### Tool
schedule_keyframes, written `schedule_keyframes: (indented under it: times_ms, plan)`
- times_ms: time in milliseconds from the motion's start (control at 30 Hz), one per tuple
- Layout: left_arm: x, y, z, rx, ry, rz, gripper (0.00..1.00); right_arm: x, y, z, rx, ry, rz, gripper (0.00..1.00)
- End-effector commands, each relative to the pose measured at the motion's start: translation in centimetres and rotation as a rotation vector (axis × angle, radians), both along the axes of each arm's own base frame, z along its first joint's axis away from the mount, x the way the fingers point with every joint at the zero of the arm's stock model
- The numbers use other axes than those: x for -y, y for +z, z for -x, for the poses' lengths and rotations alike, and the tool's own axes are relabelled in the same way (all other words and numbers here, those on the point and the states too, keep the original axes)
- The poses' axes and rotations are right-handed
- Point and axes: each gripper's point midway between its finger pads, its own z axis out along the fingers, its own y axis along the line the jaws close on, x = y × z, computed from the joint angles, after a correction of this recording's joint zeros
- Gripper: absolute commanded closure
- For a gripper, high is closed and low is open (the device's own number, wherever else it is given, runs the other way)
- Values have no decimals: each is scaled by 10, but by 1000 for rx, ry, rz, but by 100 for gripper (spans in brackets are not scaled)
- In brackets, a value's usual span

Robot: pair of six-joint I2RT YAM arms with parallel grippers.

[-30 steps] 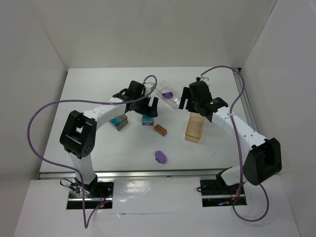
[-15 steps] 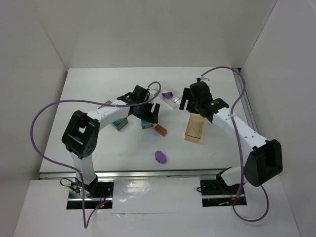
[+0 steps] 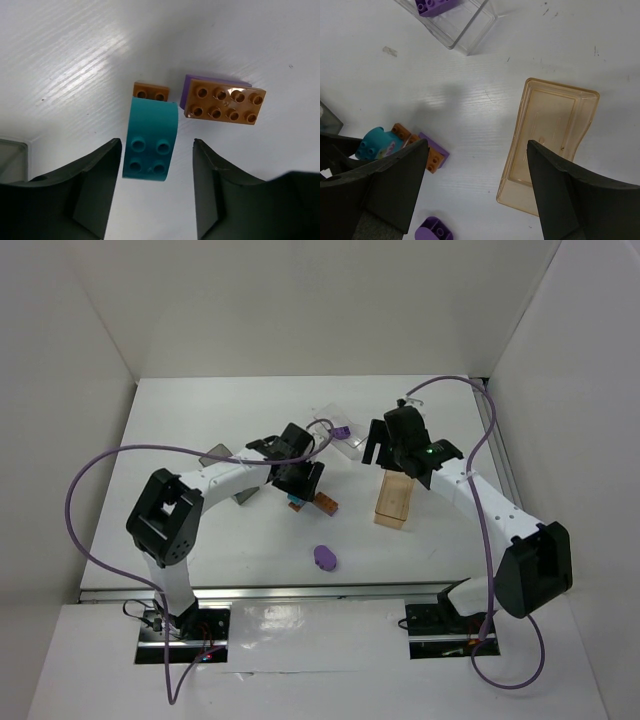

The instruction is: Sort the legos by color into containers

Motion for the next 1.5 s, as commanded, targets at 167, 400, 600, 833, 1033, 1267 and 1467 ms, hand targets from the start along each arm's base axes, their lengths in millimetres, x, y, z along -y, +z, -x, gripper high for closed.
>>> schedule_keyframes:
  times_ms: [167,400,600,833,1033,1267,1467]
  plan:
    - [-4,20,-8,51,39,0,51,-2,4,4,12,13,-11,13]
    - [-8,14,-7,25,26,-45,41,-1,6,7,11,13,-11,13]
    - [-3,15,-7,23,15,-22,69,-1,6,7,11,13,-11,13]
    - [-9,58,-24,72,44,65,100,-10,13,9,12,93,-18,13]
    - [-20,187,-26,165,-30,542,100,-52,69,24,154,357,-210,17]
    - [-39,262,1,112,-239,1067,100,-103,123,56,307,724,-468,16]
    - [-40,272,23,92,-388,1200,100,-128,146,68,365,893,-615,13]
